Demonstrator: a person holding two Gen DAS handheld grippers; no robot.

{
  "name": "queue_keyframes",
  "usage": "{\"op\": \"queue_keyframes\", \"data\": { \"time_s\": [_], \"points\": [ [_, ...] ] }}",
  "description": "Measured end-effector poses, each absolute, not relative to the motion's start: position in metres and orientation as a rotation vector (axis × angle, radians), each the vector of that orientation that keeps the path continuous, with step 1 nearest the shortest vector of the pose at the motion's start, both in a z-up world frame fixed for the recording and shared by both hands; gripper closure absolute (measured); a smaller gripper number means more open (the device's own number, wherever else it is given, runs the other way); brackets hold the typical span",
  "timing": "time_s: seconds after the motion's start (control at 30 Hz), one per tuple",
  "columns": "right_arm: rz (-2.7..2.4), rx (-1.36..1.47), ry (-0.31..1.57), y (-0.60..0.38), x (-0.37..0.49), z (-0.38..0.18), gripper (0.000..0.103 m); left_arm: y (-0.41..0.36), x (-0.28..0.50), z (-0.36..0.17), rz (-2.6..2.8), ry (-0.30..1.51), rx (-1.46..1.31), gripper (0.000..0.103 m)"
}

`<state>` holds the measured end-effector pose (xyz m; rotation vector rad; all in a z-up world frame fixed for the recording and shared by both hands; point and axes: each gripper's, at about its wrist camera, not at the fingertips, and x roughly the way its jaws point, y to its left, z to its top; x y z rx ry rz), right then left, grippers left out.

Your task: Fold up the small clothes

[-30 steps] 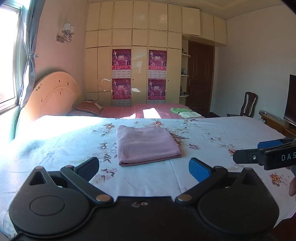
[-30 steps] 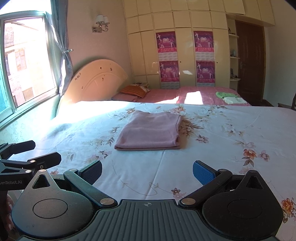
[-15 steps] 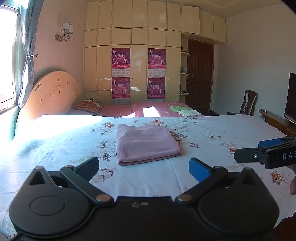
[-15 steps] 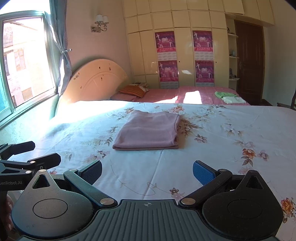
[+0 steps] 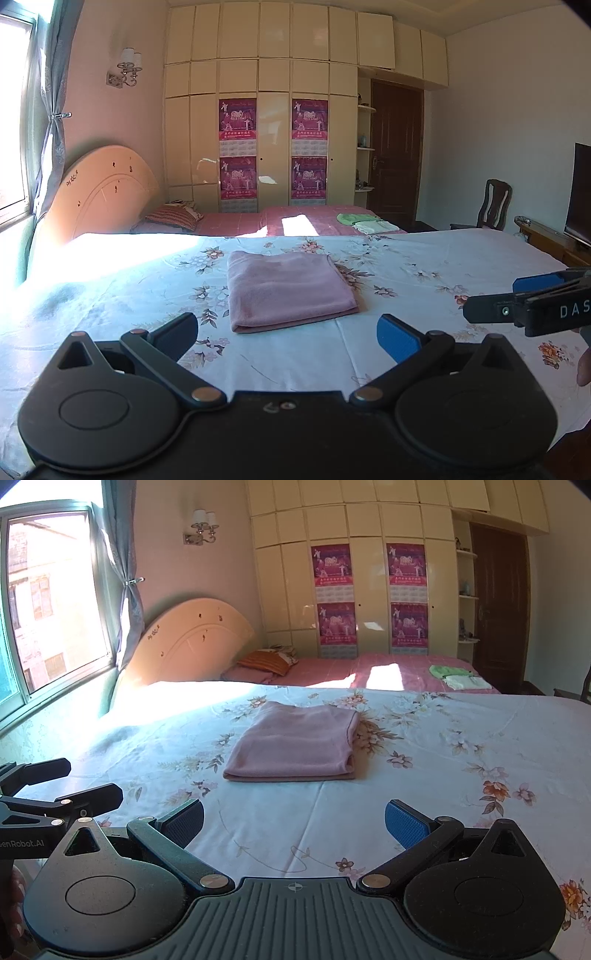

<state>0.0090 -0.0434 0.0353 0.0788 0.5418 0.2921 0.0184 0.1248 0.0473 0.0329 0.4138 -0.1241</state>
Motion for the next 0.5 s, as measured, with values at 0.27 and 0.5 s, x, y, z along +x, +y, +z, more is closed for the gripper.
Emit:
{"op": "queue_keyframes", "data": {
  "time_s": [0.27,0.5],
  "points": [
    [0.291,0.075,0.539,-0.0453,0.0091,0.0351,0.0,0.1224,0.0188,0.0479,-0.142,0.408,0.031,0.0],
    [0.293,0.073,0.538,-0.0471,0.0089,0.0353,0.0,0.124,0.0194,0.0492,-0.14,0.388,0.017,0.0]
  ]
}}
